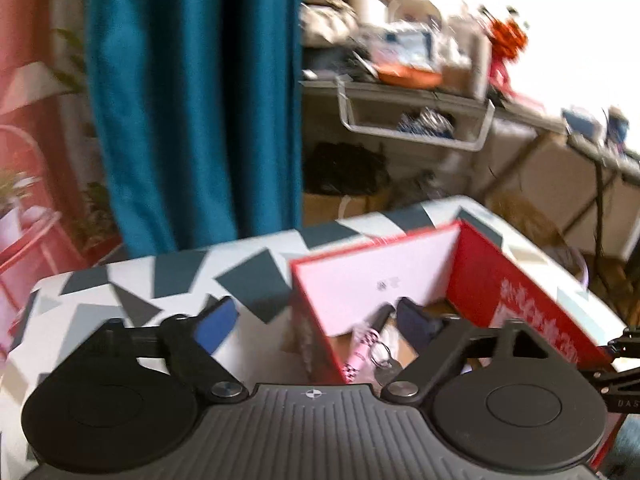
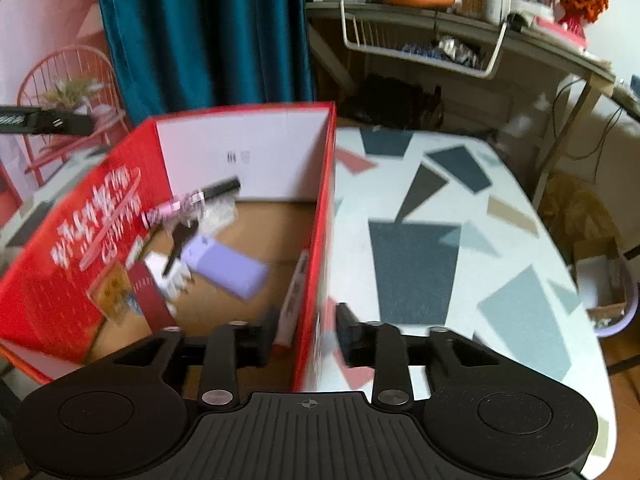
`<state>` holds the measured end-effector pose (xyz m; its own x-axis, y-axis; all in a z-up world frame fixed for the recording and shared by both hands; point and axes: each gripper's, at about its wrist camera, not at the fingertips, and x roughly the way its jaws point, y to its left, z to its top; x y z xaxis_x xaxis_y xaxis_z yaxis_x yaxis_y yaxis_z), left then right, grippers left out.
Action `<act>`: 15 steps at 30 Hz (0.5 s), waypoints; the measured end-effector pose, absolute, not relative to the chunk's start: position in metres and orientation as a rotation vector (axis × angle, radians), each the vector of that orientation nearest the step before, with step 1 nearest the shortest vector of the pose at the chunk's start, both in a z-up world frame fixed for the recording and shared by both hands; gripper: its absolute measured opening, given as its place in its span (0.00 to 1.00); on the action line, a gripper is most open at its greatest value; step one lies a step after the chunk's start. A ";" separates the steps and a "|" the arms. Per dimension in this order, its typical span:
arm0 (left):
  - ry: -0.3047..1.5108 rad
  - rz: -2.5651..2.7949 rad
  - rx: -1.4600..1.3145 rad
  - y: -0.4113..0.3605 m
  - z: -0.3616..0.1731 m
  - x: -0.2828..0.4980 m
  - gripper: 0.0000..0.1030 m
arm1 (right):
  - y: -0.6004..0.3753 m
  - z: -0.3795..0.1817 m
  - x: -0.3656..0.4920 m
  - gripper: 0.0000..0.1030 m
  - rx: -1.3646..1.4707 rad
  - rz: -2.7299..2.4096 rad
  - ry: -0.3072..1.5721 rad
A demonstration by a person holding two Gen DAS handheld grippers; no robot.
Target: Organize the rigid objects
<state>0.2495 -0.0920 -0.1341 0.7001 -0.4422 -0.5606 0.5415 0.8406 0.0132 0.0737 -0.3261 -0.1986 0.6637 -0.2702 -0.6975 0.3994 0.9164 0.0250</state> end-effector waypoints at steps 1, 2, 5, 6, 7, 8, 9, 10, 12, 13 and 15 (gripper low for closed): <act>0.557 -0.531 0.170 -0.085 -0.127 0.245 0.97 | -0.326 -0.192 0.074 0.44 0.188 -0.376 0.744; 0.539 -0.511 0.164 -0.079 -0.120 0.240 0.98 | -0.326 -0.185 0.073 0.51 0.190 -0.370 0.729; 0.489 -0.434 0.152 -0.062 -0.098 0.223 1.00 | -0.320 -0.163 0.073 0.72 0.158 -0.369 0.680; 0.482 -0.408 0.146 -0.058 -0.091 0.219 1.00 | -0.316 -0.155 0.072 0.84 0.141 -0.371 0.657; 0.478 -0.380 0.135 -0.053 -0.084 0.214 1.00 | -0.312 -0.147 0.071 0.91 0.134 -0.369 0.637; 0.475 -0.358 0.124 -0.049 -0.076 0.208 1.00 | -0.310 -0.139 0.071 0.98 0.129 -0.365 0.617; 0.470 -0.343 0.115 -0.045 -0.070 0.203 1.00 | -0.306 -0.130 0.069 1.00 0.123 -0.356 0.593; 0.459 -0.331 0.107 -0.040 -0.063 0.197 1.00 | -0.302 -0.123 0.068 1.00 0.117 -0.348 0.574; 0.427 -0.306 0.091 -0.031 -0.050 0.178 1.00 | -0.294 -0.107 0.065 1.00 0.103 -0.346 0.544; 0.414 -0.294 0.088 -0.028 -0.044 0.170 1.00 | -0.288 -0.100 0.063 1.00 0.097 -0.341 0.527; 0.401 -0.267 0.089 -0.021 -0.033 0.154 1.00 | -0.280 -0.086 0.056 1.00 0.097 -0.329 0.492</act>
<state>0.1537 -0.0212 -0.0331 0.8865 -0.2387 -0.3965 0.2738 0.9612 0.0336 0.0560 -0.2799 -0.0864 0.8300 -0.2869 -0.4783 0.3331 0.9428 0.0126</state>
